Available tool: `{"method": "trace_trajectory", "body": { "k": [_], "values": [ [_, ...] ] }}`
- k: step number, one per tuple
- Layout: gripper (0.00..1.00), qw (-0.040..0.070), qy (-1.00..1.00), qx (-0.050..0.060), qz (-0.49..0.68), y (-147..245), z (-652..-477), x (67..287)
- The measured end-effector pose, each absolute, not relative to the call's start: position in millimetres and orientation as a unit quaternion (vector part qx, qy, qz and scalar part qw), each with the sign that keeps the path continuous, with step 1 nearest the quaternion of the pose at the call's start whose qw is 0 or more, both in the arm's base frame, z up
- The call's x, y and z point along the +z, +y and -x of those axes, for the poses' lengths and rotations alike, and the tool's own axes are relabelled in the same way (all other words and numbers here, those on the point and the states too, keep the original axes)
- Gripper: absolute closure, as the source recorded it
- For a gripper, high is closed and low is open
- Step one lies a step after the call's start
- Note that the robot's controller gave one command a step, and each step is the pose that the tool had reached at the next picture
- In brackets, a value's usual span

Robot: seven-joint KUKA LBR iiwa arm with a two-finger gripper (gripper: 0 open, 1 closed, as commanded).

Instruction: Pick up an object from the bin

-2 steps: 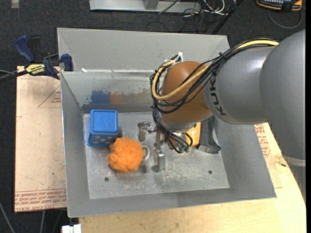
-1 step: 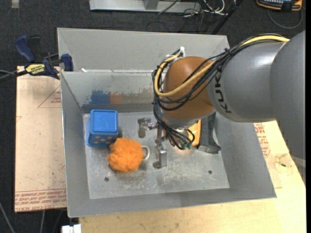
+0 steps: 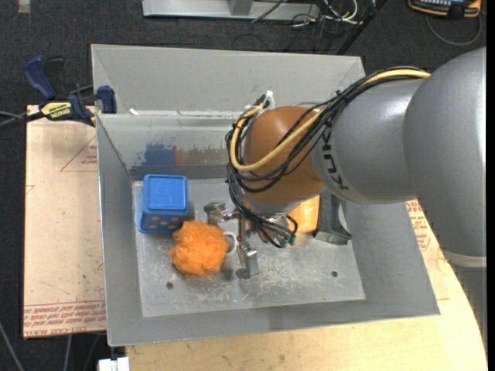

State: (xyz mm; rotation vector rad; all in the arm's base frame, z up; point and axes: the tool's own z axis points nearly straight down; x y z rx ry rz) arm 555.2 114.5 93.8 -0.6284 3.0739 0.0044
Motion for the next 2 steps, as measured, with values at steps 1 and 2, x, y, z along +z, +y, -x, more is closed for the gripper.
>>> {"method": "trace_trajectory", "body": {
  "k": [1,2],
  "values": [
    [0.00,0.007,0.967,0.001,0.255,135.1,-564.6,75.1],
    [0.00,0.005,0.951,0.001,0.308,143.3,-556.1,70.9]
  ]
}}
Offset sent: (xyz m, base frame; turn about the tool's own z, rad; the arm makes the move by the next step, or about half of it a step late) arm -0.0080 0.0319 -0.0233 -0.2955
